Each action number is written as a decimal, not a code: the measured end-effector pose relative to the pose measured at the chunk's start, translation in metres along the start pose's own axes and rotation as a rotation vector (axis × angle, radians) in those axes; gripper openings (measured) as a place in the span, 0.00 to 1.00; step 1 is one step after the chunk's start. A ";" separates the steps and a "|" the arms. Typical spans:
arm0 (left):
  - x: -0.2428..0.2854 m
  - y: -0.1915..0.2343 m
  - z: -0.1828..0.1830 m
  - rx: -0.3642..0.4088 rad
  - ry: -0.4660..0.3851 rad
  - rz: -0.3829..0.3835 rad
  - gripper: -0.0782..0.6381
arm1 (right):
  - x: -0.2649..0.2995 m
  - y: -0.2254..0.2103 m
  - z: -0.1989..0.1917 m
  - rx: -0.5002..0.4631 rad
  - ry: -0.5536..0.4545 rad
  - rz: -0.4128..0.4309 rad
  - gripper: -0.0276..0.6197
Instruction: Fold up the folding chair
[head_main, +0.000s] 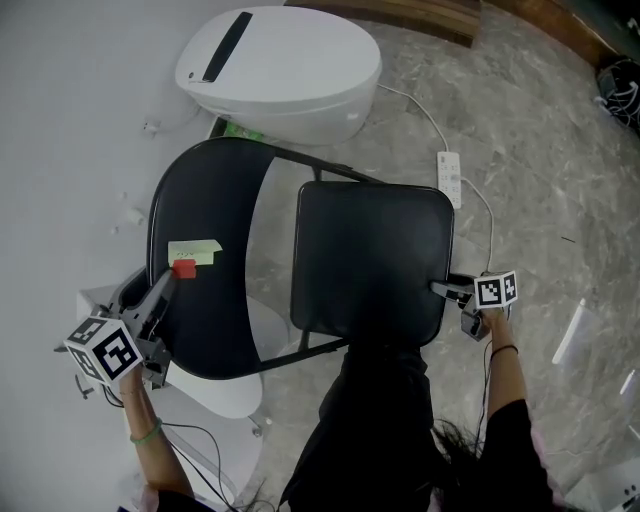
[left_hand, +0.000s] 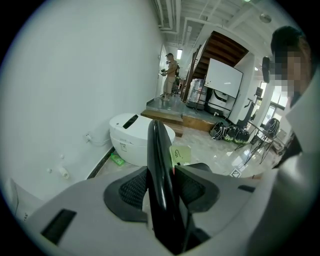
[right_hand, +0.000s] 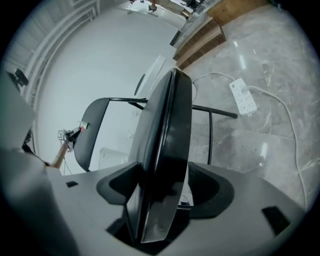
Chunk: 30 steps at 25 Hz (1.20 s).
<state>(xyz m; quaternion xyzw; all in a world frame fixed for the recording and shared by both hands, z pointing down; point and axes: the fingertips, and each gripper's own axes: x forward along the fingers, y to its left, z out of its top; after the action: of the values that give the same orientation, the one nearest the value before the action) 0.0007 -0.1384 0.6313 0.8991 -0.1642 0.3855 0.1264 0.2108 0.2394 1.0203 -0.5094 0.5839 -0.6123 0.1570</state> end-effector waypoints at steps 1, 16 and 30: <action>0.000 0.000 0.000 -0.001 0.001 -0.002 0.33 | 0.002 0.001 0.000 0.019 -0.001 0.033 0.50; -0.005 -0.008 0.010 -0.080 -0.027 -0.125 0.33 | -0.014 0.024 -0.009 0.130 -0.138 -0.034 0.50; -0.067 -0.056 0.068 -0.097 -0.060 -0.233 0.30 | -0.029 0.169 0.024 0.050 -0.164 0.033 0.44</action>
<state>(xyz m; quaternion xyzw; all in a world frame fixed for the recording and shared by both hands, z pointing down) 0.0232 -0.0982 0.5310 0.9160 -0.0809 0.3330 0.2087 0.1752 0.2038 0.8550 -0.5442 0.5619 -0.5801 0.2270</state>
